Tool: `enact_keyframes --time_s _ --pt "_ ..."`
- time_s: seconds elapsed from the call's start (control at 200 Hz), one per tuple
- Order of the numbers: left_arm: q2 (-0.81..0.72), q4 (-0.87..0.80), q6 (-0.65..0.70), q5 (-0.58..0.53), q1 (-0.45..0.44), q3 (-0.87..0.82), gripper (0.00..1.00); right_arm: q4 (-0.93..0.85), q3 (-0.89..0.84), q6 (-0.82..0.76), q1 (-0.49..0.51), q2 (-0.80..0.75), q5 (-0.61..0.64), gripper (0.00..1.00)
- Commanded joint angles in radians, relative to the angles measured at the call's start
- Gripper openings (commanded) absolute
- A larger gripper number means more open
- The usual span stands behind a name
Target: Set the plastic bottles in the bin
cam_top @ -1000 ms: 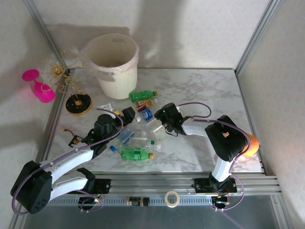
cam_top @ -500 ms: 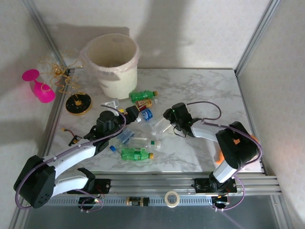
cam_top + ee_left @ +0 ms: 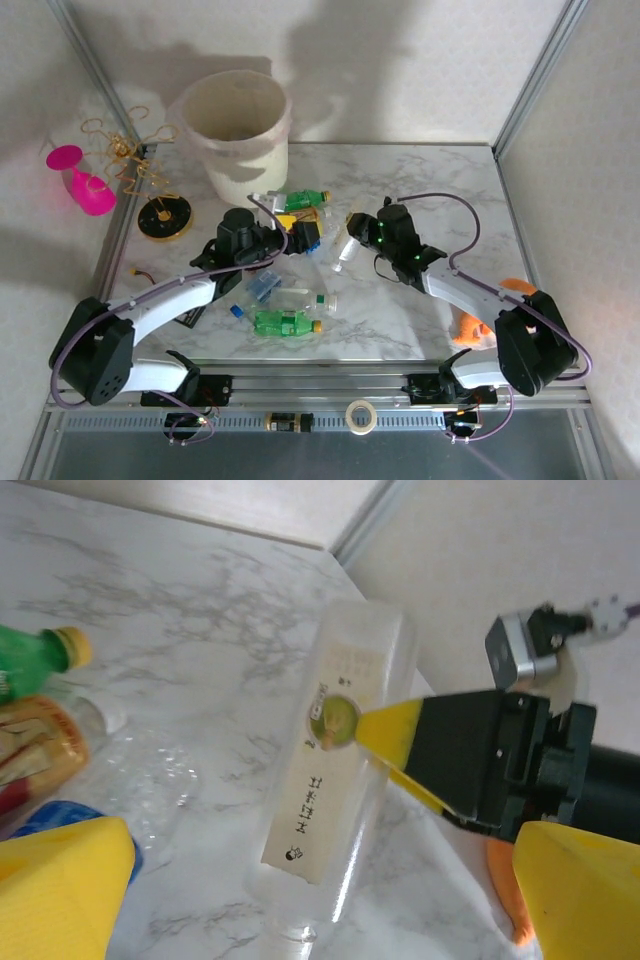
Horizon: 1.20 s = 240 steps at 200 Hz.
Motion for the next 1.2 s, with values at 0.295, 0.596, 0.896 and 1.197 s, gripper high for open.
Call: enact_keyframes --time_s 0.295,0.596,0.896,1.197 --pt "0.132 -0.043 0.073 0.118 -0.068 0.058 0.95 -0.006 0.030 -0.076 -0.005 -0.031 -0.071 0.48" --pt "0.216 -0.085 0.159 0.107 -0.080 0.090 0.96 -0.021 0.050 -0.076 -0.004 -0.045 -0.141 0.48" --pt "0.330 -0.089 0.170 0.124 -0.121 0.197 0.95 -0.014 0.024 -0.045 -0.004 -0.079 -0.184 0.48" --pt "0.369 -0.098 0.161 0.106 -0.129 0.227 0.48 -0.020 0.007 -0.042 -0.004 -0.102 -0.178 0.50"
